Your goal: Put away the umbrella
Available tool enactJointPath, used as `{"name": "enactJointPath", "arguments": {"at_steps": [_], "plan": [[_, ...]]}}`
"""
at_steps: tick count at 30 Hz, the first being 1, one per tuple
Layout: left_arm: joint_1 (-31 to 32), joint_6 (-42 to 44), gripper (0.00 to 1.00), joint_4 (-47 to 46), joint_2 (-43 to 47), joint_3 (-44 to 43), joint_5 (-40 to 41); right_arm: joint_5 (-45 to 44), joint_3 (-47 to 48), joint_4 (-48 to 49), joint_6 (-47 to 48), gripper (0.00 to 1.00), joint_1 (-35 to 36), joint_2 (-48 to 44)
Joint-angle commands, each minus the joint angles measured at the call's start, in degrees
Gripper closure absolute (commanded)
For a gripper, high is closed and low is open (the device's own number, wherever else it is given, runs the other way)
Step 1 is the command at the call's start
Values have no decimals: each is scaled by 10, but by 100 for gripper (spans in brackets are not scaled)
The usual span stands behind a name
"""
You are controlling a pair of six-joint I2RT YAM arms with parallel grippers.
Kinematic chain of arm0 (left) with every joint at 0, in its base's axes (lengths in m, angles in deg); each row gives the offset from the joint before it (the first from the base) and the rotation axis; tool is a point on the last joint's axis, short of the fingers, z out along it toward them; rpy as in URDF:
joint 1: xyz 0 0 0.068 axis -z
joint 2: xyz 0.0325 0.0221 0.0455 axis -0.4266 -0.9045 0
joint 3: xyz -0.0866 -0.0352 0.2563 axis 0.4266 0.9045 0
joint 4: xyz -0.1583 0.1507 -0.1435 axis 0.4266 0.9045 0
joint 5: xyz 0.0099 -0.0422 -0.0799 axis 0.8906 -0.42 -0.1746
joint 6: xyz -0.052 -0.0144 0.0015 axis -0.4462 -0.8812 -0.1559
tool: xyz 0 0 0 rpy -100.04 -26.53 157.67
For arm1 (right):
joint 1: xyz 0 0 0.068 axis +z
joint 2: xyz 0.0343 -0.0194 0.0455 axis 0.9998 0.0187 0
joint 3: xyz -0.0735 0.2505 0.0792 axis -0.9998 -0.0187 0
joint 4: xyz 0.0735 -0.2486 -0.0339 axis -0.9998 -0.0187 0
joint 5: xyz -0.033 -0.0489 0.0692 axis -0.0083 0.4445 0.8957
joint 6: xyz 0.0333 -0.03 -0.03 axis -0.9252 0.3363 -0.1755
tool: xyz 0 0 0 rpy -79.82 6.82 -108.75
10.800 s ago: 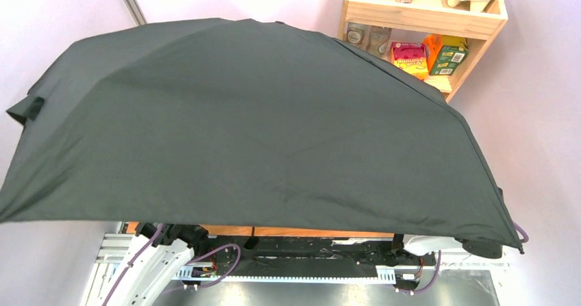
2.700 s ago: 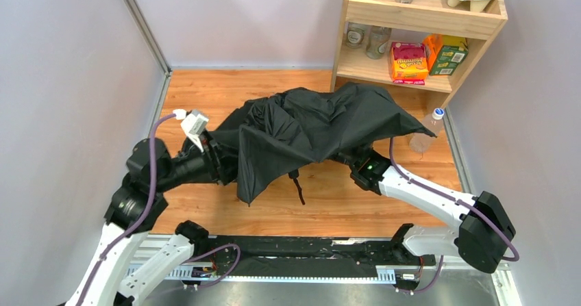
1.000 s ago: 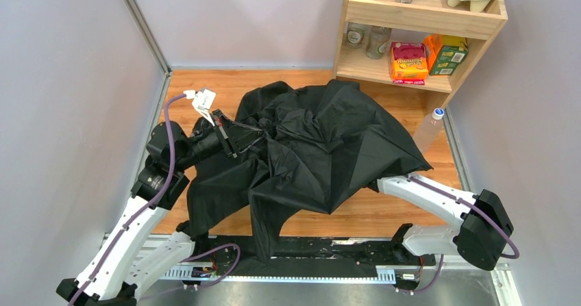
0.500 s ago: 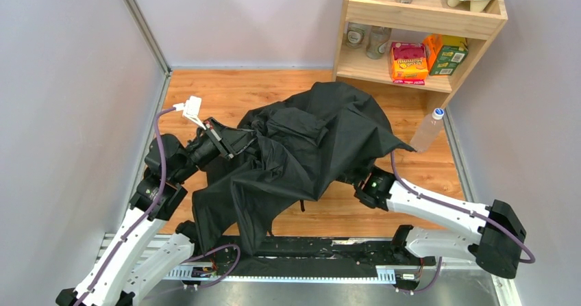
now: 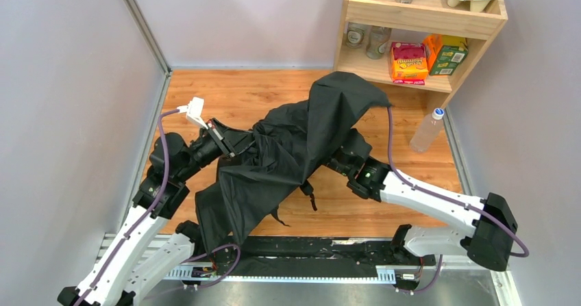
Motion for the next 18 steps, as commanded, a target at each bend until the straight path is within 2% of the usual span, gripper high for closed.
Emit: {"name": "enactJointPath", "arguments": {"at_steps": [1,3,5,6,10,12,13,14,15,16,18], "plan": [[2,9,100,-32,3,-6,-42,45,58,49,12,22,-7,49],[2,19,100,-41,-1,-14,-60,76,70,48,9,42,-7,65],[1,72,100,-10,3,-41,-59,92,65,57,2,60,-9,69],[2,90,100,20,4,-57,-44,103,52,74,-2,64,-9,69],[2,128,100,26,19,-84,-41,125,19,123,-19,85,-10,71],[2,145,80,47,19,-102,-44,119,14,125,-22,94,-10,68],[1,163,60,57,25,-107,-37,119,7,134,-28,99,-14,64],[2,171,52,80,30,-116,-30,122,-1,149,-34,100,-17,61],[2,187,37,92,43,-122,-9,122,-18,171,-43,100,-21,55],[2,196,33,116,50,-128,1,121,-29,197,-51,100,-25,51],[2,217,32,149,79,-134,33,126,-56,239,-75,100,-38,41]]}}
